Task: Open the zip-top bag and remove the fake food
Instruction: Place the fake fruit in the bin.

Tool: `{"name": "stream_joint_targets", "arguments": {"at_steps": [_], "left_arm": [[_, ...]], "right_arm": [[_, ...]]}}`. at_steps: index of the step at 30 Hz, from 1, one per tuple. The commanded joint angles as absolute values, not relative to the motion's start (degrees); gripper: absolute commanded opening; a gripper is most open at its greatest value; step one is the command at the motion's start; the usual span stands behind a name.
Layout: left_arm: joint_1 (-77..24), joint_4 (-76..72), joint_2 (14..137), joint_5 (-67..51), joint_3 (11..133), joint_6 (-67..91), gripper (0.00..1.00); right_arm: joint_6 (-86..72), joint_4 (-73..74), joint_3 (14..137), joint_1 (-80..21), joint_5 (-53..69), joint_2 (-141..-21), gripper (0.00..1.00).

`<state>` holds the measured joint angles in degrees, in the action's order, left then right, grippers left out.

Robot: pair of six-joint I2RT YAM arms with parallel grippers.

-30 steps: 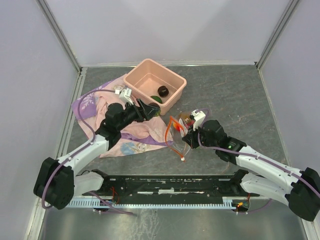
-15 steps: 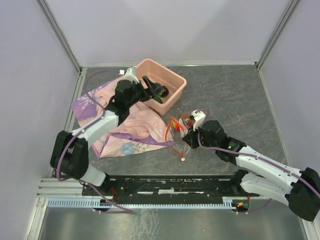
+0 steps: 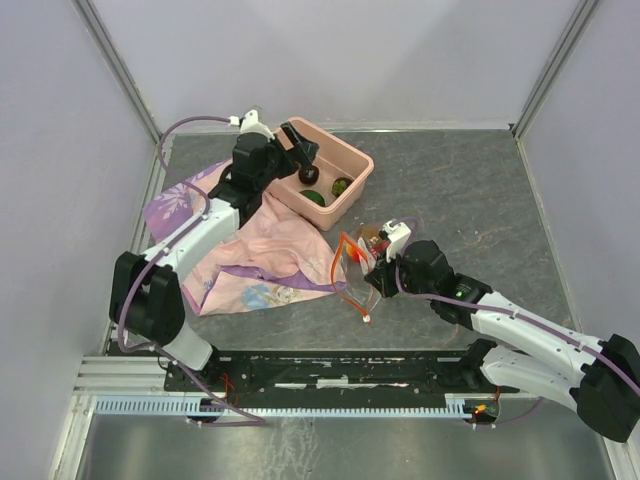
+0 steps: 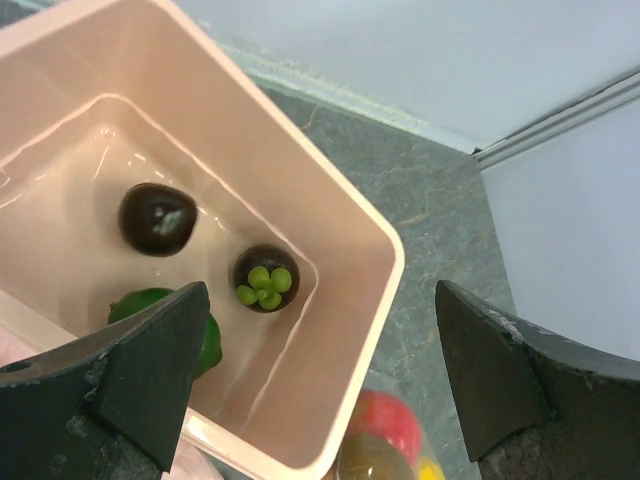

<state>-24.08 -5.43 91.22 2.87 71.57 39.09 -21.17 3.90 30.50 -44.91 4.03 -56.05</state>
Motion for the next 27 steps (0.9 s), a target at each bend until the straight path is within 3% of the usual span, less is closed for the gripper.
{"name": "stream_joint_targets", "arguments": {"at_steps": [1,13,27], "left_arm": [[-23.74,-9.89,84.86,1.50,69.12,35.34,1.00],[-22.88,-24.87,69.82,-5.12,50.37,36.37,0.99],[-23.17,-39.60,53.31,-26.56,24.95,48.24,0.97]], "right_arm": [[-20.23,2.23,31.61,-45.07,4.09,-54.98,0.02],[-20.21,4.50,31.73,-45.12,4.48,-52.38,0.02],[-21.40,7.54,30.98,-45.11,6.59,-47.71,0.03]]}}
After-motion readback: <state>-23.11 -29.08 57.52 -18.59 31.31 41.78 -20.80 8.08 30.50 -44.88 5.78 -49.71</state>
